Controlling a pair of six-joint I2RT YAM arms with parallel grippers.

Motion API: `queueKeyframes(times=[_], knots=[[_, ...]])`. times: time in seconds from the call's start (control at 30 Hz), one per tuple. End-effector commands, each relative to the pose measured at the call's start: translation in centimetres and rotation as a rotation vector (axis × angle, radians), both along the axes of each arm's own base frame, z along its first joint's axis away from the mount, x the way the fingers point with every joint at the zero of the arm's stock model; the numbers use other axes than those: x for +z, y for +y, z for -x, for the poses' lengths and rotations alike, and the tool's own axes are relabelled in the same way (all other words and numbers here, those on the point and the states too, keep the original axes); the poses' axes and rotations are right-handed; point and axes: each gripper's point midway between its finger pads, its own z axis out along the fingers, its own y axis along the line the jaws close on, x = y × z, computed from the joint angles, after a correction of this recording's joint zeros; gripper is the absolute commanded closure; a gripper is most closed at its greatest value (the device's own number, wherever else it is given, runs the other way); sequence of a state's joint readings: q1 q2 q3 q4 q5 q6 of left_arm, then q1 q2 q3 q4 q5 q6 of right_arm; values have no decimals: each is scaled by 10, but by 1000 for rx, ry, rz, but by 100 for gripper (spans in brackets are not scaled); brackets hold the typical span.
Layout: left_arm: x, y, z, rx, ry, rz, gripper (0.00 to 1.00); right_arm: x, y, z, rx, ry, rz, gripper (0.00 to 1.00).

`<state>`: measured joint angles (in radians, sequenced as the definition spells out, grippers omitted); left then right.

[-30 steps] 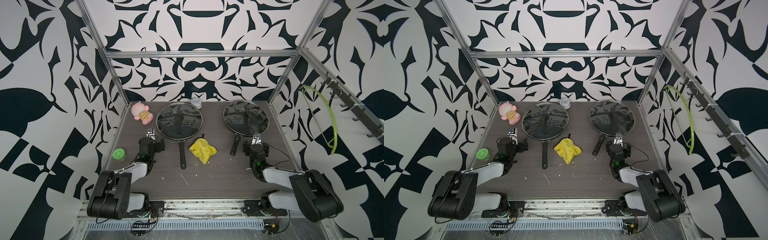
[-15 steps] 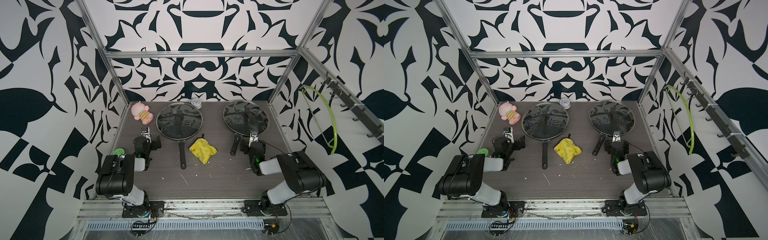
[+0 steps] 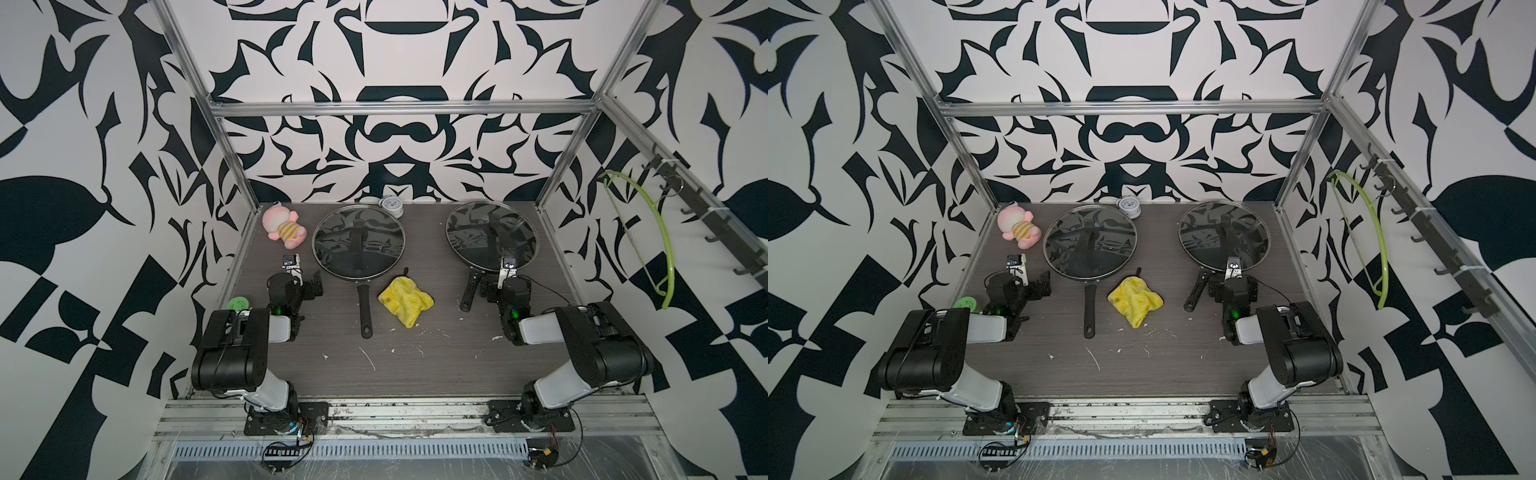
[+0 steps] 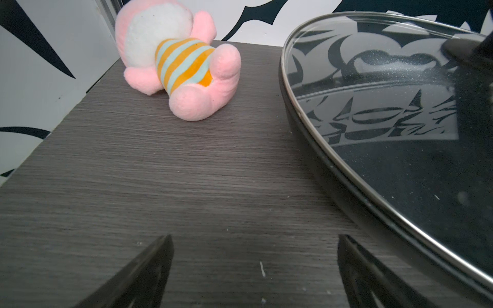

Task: Wipe the pot lid with a cloth
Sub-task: Reset both arms

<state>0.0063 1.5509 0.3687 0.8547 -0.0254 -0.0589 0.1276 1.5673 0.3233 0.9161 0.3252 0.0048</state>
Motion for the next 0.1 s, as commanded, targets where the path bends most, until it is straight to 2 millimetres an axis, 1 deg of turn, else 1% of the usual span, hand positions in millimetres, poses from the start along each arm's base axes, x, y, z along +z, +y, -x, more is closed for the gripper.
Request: queueKeyframes(times=[0.0,0.07], knots=[[12,-2,-6,-7,-39,-3,1,17,1,-8,-4,-58,-20,0],[14,3,-1,21,-64,-7,1,18,0,-7,-4,-68,-22,0]])
